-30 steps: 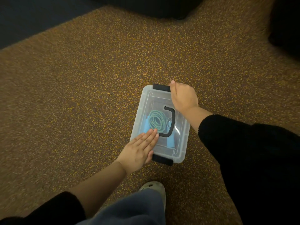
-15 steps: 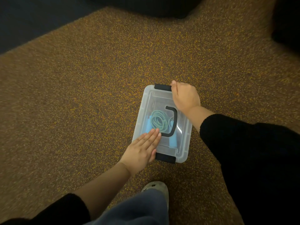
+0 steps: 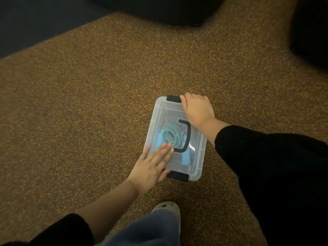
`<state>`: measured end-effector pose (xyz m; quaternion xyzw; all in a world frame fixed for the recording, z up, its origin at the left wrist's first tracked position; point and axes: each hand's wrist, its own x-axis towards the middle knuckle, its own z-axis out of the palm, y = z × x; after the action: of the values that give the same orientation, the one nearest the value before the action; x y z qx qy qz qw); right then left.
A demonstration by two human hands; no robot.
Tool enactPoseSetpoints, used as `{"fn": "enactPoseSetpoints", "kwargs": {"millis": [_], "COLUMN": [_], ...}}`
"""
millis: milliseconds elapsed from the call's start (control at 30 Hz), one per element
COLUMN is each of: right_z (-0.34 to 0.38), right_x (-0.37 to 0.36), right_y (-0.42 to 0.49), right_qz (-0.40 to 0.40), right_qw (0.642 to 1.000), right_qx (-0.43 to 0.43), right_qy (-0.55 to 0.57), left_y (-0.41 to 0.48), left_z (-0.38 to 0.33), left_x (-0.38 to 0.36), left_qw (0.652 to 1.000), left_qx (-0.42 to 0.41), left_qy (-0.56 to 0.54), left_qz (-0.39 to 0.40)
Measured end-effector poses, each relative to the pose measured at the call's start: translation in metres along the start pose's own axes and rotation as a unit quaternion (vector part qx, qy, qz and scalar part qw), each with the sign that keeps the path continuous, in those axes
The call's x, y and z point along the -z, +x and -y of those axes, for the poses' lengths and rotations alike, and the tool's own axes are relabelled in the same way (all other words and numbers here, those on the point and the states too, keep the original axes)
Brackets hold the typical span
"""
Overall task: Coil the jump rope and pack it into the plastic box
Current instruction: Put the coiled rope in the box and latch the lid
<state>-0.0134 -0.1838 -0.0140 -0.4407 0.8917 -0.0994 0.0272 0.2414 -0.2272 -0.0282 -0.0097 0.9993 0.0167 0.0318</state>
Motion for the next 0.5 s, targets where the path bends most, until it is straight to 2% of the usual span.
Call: {"fn": "enactPoseSetpoints", "kwargs": {"millis": [100,267,400,500], "right_z": [-0.003,-0.005,-0.029,-0.061], "right_x": [0.001,0.005,0.016,0.027], "right_y": [0.002,0.007,0.013,0.011], "right_qz": [0.032,0.068,0.086,0.079], "right_qw": [0.999,0.997,0.992,0.980], "right_qx": [0.006,-0.004,-0.056,-0.140], "right_qy": [0.003,0.046,0.075,0.115], "left_y": [0.002,0.000,0.012,0.042], "left_z": [0.008,0.011,0.029,0.046], "left_x": [-0.002,0.001,0.015,0.028], "left_qw": [0.998,0.997,0.999,0.986], "left_qx": [-0.017,-0.029,0.038,0.135], "left_qy": [0.040,0.058,0.015,-0.099], "left_qz": [0.048,0.029,0.027,0.015]}}
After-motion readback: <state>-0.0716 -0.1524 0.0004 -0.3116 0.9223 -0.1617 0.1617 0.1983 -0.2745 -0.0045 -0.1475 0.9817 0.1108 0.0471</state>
